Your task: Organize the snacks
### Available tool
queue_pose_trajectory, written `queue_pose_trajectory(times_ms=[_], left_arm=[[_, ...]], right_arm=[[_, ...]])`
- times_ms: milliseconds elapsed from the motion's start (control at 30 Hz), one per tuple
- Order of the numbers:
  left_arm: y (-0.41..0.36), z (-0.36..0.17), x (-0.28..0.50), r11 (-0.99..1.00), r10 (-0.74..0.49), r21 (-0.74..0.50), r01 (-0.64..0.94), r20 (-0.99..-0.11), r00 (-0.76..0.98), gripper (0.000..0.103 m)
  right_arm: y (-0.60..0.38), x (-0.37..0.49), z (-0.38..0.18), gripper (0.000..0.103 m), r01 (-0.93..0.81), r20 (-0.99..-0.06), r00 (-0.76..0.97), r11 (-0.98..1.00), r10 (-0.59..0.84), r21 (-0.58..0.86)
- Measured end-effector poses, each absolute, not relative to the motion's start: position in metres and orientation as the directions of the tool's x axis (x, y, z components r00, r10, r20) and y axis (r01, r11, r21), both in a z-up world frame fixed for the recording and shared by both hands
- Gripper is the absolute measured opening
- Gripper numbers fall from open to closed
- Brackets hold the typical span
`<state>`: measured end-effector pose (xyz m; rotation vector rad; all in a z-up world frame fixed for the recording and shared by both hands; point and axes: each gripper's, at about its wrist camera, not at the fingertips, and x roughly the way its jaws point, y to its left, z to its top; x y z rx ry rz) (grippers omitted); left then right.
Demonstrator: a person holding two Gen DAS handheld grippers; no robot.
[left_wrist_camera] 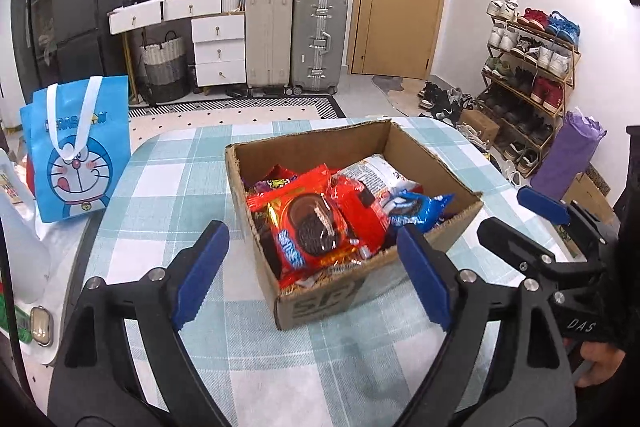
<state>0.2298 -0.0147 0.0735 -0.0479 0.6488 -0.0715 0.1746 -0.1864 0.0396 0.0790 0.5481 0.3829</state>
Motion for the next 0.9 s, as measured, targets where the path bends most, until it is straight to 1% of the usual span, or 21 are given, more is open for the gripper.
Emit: queue_pose_trajectory(times_ms=[67, 133, 167, 400, 467, 633, 900], left_arm=[[-0.017, 0.076, 0.218, 0.997, -0.071, -0.051, 0.051, -0.59, 0.804, 0.091], [-0.017, 0.078, 0.207, 0.998, -0.07, -0.046, 0.053, -0.567, 0.82, 0.1], [-0.017, 0.079, 0.2, 0.997, -0.072, -0.048, 0.055, -0.55, 0.832, 0.102], [-0.011, 0.075, 0.165, 0.995, -0.09, -0.07, 0.063, -0.503, 0.86, 0.102], [-0.009, 0.07, 0.157, 0.995, -0.091, -0.074, 0.063, -0.488, 0.868, 0.102], [-0.002, 0.047, 0.148, 0.994, -0.091, -0.092, 0.052, -0.493, 0.865, 0.102], [0.006, 0.02, 0.144, 0.996, -0.061, -0.085, 0.023, -0.473, 0.879, 0.102]], right_arm=[[-0.187, 0.169, 0.04, 0.102, -0.343, -0.476, 0.789, 0.921, 0.388, 0.183], [-0.187, 0.161, 0.04, 0.102, -0.354, -0.465, 0.791, 0.917, 0.397, 0.182], [-0.187, 0.159, 0.04, 0.102, -0.359, -0.46, 0.792, 0.916, 0.401, 0.181], [-0.187, 0.133, 0.027, 0.102, -0.381, -0.422, 0.804, 0.908, 0.419, 0.175], [-0.188, 0.13, 0.022, 0.102, -0.382, -0.423, 0.801, 0.906, 0.423, 0.183], [-0.189, 0.12, 0.008, 0.102, -0.375, -0.419, 0.811, 0.913, 0.407, 0.162], [-0.193, 0.11, 0.0, 0.102, -0.383, -0.365, 0.837, 0.913, 0.408, 0.143]])
